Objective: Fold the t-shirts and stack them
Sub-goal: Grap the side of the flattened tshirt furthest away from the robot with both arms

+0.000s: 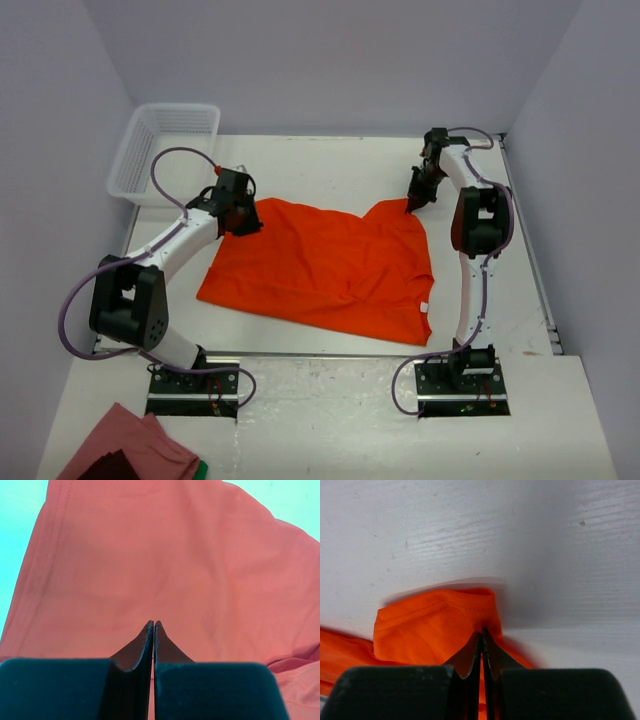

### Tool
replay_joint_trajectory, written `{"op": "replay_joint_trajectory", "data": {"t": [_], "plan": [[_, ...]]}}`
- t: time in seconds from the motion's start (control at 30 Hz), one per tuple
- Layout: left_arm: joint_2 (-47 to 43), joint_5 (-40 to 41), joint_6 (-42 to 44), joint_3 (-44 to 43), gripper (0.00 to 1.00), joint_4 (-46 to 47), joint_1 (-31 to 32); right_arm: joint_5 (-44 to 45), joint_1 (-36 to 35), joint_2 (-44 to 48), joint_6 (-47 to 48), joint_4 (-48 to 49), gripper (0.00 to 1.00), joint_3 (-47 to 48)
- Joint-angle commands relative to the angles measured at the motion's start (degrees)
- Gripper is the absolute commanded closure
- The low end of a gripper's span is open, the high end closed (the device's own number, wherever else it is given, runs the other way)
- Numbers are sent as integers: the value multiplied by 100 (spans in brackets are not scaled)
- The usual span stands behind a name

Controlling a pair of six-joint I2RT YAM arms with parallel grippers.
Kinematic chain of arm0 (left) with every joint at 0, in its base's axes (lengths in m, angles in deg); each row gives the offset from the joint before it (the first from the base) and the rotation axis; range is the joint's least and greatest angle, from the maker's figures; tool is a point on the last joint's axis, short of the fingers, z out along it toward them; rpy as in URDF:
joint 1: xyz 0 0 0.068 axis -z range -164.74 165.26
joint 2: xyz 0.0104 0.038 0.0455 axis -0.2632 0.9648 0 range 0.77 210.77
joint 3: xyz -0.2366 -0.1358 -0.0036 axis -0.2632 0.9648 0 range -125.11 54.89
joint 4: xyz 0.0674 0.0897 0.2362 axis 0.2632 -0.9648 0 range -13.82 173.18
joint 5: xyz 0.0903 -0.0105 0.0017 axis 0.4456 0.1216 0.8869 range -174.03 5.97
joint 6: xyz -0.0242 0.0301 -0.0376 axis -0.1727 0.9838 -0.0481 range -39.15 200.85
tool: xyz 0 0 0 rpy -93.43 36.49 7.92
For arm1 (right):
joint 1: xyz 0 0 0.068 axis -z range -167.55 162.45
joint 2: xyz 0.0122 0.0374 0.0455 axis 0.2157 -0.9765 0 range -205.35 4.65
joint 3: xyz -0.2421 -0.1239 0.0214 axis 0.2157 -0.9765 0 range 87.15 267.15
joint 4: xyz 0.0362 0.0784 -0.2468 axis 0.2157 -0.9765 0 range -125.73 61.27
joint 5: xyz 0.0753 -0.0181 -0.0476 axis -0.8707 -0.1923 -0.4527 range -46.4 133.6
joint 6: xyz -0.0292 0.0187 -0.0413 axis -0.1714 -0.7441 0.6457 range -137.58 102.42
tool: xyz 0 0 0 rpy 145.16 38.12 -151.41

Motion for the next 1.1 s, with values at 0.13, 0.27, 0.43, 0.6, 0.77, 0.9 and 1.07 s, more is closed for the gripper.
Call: {"op": "replay_joint_trajectory", "data": {"t": [0.13, 0.27, 0.43, 0.6, 0.77, 0.9, 1.07], "plan": [[320, 211, -19, -139, 100, 96, 89, 662, -287, 990, 254, 688, 100, -607], [671, 412, -98, -218, 100, 193, 89, 873, -507, 1633, 342, 1224, 100, -1188], [1329, 1385, -169, -955, 100, -297, 54, 979, -613, 1942, 377, 1305, 100, -1294], [1647, 1828, -204, -1791, 100, -642, -51, 1137, -683, 2249, 368, 1339, 100, -1505], [1823, 1828, -72, -2221, 92, -562, -270, 1093, -762, 2425, 324, 1339, 100, -1663], [2253, 1942, 103, -2986, 87, -896, -438, 1085, -841, 2574, 307, 1418, 100, -1848], [2833, 1828, 227, -3364, 84, -1151, -631, 1111, -921, 2689, 280, 1515, 100, -2006]]}}
